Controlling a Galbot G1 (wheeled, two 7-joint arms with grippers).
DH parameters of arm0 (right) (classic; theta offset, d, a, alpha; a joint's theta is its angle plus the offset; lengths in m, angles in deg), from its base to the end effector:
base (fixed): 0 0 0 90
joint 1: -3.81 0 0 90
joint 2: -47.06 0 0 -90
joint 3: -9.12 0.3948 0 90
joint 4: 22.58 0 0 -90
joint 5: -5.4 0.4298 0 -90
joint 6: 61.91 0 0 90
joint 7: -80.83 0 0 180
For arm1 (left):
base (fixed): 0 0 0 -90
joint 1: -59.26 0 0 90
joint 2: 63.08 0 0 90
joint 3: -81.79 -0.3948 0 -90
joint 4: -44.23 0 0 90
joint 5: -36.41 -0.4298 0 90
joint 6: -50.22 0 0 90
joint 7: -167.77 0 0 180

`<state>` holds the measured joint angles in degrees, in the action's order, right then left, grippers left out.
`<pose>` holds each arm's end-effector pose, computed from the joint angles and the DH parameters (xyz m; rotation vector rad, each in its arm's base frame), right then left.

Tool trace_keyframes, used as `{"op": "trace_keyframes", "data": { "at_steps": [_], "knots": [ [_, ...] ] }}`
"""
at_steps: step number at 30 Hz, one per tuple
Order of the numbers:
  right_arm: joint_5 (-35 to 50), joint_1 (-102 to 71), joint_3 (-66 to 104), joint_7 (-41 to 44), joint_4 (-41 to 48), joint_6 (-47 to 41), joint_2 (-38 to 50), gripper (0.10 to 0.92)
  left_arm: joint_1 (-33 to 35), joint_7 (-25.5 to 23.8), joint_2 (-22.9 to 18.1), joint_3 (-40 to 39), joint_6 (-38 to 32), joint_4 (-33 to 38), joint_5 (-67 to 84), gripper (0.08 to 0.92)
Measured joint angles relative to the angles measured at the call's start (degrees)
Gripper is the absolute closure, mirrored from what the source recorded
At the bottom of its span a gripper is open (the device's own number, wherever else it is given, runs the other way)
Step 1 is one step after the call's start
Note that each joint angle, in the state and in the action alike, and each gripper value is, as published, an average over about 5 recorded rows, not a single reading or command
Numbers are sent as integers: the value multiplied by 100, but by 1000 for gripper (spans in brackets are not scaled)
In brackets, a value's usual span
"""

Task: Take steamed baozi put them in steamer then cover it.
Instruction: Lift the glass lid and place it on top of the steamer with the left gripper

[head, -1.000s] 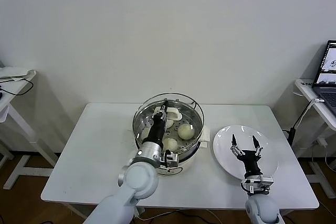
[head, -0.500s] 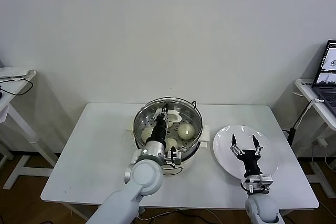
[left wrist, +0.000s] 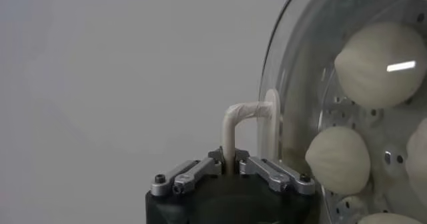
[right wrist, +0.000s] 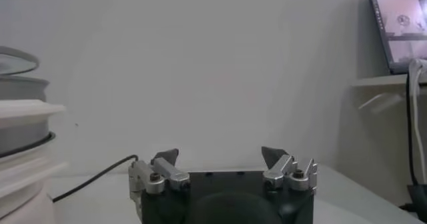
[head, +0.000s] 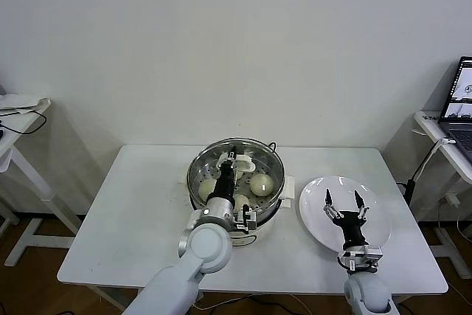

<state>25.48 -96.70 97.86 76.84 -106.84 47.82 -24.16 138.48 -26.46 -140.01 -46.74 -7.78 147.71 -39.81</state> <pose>0.3442 -0.1320 -0.4885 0.1347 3.0800 0.0302 0.3859 -0.1870 -0.2786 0.2024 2.2194 2.0705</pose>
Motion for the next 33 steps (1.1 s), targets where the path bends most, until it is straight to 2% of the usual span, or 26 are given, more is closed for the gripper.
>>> {"op": "trace_keyframes", "data": {
  "at_steps": [33],
  "knots": [
    [-3,13,-8,3,28,9,-34,203,23,28,-99,-11,-86,-330,-245,785]
  ]
}}
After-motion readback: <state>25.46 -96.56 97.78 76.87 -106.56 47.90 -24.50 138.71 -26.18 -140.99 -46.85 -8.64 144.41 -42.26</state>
